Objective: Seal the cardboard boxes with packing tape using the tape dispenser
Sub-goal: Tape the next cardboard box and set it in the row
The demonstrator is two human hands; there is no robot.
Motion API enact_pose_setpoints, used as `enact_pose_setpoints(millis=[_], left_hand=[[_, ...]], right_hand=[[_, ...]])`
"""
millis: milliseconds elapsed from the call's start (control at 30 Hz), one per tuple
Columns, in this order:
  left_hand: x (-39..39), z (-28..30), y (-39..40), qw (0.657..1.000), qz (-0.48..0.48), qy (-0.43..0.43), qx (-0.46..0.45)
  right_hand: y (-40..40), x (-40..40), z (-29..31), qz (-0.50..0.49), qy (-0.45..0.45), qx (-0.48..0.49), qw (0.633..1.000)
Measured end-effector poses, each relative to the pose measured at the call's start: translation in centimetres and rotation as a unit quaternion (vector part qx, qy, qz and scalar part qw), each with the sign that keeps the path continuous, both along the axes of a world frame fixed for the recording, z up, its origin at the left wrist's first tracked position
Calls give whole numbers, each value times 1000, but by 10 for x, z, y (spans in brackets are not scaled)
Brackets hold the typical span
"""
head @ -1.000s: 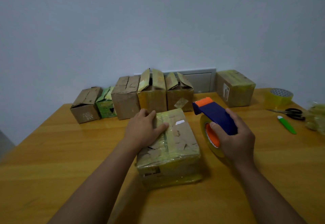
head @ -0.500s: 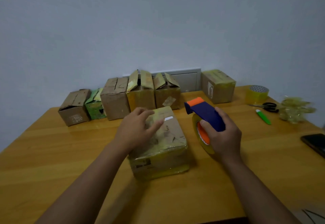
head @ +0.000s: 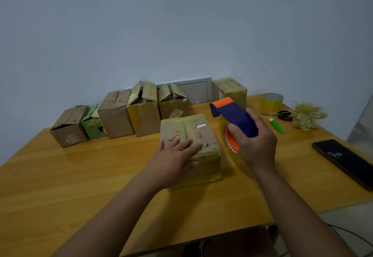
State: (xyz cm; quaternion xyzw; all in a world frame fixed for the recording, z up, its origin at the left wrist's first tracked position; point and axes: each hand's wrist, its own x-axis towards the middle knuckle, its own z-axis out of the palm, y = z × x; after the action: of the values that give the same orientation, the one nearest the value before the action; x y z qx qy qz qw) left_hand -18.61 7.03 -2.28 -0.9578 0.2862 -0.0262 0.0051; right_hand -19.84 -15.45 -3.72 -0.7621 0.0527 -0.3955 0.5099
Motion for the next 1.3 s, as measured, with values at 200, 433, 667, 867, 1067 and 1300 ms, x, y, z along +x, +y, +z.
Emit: enact_pose_setpoints(millis=[200,433,667,867,1067,1300], left_hand=[[36,-3,-65,999,-31,9,-16],[85,-5,-102,999,-42,-13,-14],[122,-6,-113,997,-61,-42,-16],[135,-10,-109,998,-46,-46,-24],[128,-12,-107,997,-14,-74,-29],[117,-26,-111,991,50,-119,33]], right_hand=[[-41,4,5,-50,-5,-7,999],[-71,20,-1,-72,-2,0,997],[-76,42,-4,-72,-6,-14,997],[-77,54,-6,-72,-8,-12,997],[-73,58,-6,-58,-15,5,998],[-69,61,-8,-49,-13,11,999]])
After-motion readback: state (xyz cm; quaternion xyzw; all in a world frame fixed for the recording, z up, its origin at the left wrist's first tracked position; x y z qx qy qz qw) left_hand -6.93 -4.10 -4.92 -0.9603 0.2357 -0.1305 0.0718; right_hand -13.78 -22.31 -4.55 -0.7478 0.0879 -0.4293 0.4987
